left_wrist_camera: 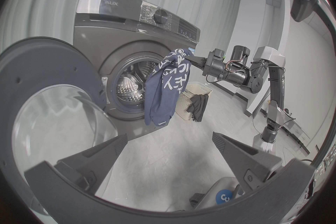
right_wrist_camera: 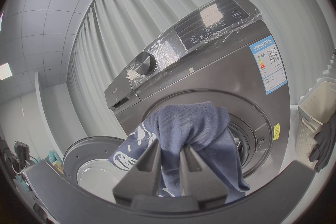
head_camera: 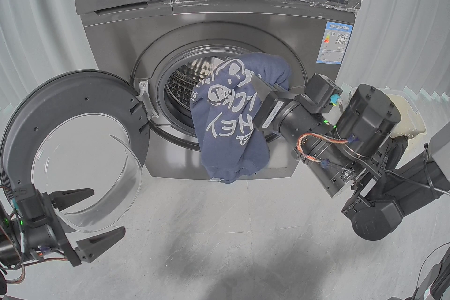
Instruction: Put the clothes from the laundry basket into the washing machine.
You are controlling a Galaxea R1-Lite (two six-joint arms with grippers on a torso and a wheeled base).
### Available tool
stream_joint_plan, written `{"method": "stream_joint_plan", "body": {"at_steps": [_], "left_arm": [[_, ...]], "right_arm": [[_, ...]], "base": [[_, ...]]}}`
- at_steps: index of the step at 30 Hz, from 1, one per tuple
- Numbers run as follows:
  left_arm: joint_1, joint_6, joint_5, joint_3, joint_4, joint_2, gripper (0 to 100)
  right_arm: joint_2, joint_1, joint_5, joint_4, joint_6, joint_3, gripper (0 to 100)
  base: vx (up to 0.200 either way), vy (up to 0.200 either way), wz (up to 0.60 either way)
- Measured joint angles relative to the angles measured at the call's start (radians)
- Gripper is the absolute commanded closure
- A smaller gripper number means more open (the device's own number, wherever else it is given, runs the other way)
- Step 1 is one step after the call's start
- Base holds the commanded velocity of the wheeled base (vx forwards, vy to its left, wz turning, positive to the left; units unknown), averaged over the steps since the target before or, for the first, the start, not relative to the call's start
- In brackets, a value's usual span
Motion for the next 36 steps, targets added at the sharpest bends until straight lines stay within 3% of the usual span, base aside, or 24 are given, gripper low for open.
{"method": "stream_joint_plan", "body": {"at_steps": [7, 11, 17, 30, 36], "left_arm": [[-0.071, -0.006, 0.007, -0.028, -0.216, 0.244, 0], [-0.136, -0.031, 0.033, -0.043, -0.293, 0.355, 0], [-0.204, -0.084, 0.041, -0.065, -0.304, 0.449, 0], [-0.234, -0.147, 0.041, -0.188, -0.313, 0.637, 0], [-0.238, -0.167, 0.041, -0.235, -0.379, 0.717, 0]], "right_arm": [[0.018, 0.000, -0.005, -0.004, 0.001, -0.008, 100], [0.023, 0.000, -0.008, -0.006, 0.002, -0.009, 100], [0.029, 0.001, -0.009, -0.005, 0.002, -0.014, 100], [0.036, 0.006, -0.010, -0.005, 0.002, -0.020, 100], [0.036, 0.014, -0.011, -0.005, 0.001, -0.020, 100]], "base": [[0.000, 0.000, 0.00], [0.000, 0.000, 0.00], [0.000, 0.000, 0.00], [0.000, 0.000, 0.00], [0.000, 0.000, 0.00]]}}
